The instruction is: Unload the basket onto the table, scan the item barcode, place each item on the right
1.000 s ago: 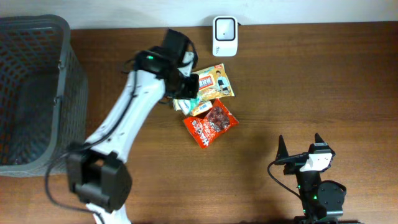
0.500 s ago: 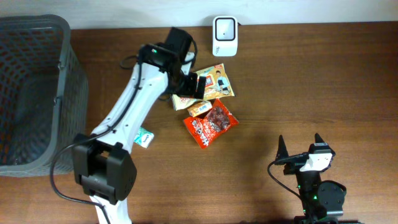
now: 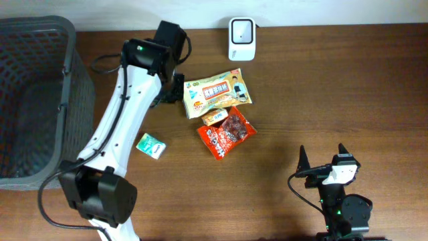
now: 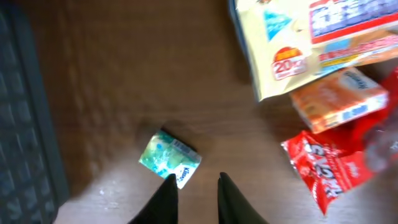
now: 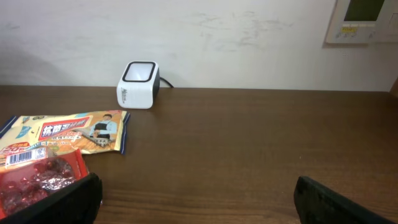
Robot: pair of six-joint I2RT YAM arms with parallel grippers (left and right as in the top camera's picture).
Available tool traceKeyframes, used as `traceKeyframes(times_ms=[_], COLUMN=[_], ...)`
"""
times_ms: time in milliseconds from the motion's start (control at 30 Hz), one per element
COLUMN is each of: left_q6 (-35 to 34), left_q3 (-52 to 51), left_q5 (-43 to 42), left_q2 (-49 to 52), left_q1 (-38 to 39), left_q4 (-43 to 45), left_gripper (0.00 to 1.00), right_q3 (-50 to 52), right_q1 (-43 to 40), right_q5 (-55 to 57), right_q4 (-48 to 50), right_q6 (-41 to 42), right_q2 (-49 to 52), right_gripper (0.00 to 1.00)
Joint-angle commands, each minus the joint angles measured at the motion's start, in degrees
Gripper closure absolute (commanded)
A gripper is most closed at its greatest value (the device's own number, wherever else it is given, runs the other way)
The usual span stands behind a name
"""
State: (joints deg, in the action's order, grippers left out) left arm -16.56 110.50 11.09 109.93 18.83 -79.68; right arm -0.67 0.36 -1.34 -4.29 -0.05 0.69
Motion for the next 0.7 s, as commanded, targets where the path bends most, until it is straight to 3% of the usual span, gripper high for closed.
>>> traceKeyframes(times_ms=[0, 133, 433, 667], left_q6=[-4.0, -8.1, -14.3, -16.9], left_q3=[-6.2, -13.1, -28.9, -35.2], left_q5=[3.6, 6.4, 13.4, 12.3], left_q2=[-0.8, -0.8, -0.8, -0.8], left_q1=[0.0, 0.0, -0.2, -0.2], left_q4=[0.8, 3.1, 11.5, 15.6], left_gripper=[0.92, 1.00, 1.00, 1.00], right_q3=[0.3, 0.3, 0.3, 0.3], right_q1=[0.3, 0.3, 0.3, 0.3], right_q5=[0.7, 0.7, 0.7, 0.7], right_q4=[-0.3, -0.3, -0.3, -0.3], right_q6=[-0.2, -0.2, -0.2, -0.2], right_q2=[-0.3, -0.3, -0.3, -0.3], right_gripper=[0.02, 0.02, 0.02, 0.02])
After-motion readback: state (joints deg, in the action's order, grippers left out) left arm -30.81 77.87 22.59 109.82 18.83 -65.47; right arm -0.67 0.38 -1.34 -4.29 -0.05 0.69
